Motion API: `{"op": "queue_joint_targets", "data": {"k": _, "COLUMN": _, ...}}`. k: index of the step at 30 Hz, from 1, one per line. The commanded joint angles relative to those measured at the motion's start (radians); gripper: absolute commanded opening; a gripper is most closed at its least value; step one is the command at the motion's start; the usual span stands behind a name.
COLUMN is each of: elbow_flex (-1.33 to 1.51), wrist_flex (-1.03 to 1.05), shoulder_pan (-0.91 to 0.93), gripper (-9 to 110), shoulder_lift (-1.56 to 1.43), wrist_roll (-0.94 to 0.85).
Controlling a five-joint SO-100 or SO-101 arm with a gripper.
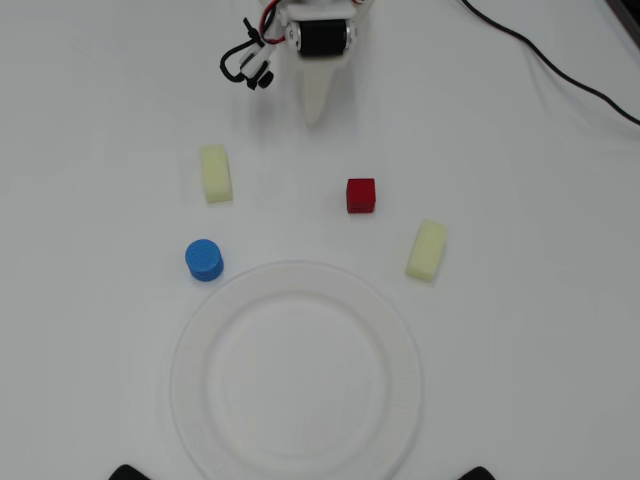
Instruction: Grasp a red block and put it in the dish.
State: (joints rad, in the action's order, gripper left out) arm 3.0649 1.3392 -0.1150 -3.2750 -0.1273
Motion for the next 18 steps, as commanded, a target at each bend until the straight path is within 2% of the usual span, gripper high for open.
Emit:
{"op": "queue_joint_targets", "data": {"k": 1, "elbow_flex": 0.104, "wrist_flex": 0.023, "shoulder_pan": -0.026, "gripper": 0, "shoulder_lift": -0.176, "wrist_roll": 0.002}}
{"op": "queue_joint_targets", "data": {"k": 18, "elbow_flex": 0.104, "wrist_flex": 0.023, "shoulder_pan": -0.025, "gripper": 0, "shoulder_lift": -0.176, "wrist_roll": 0.003}}
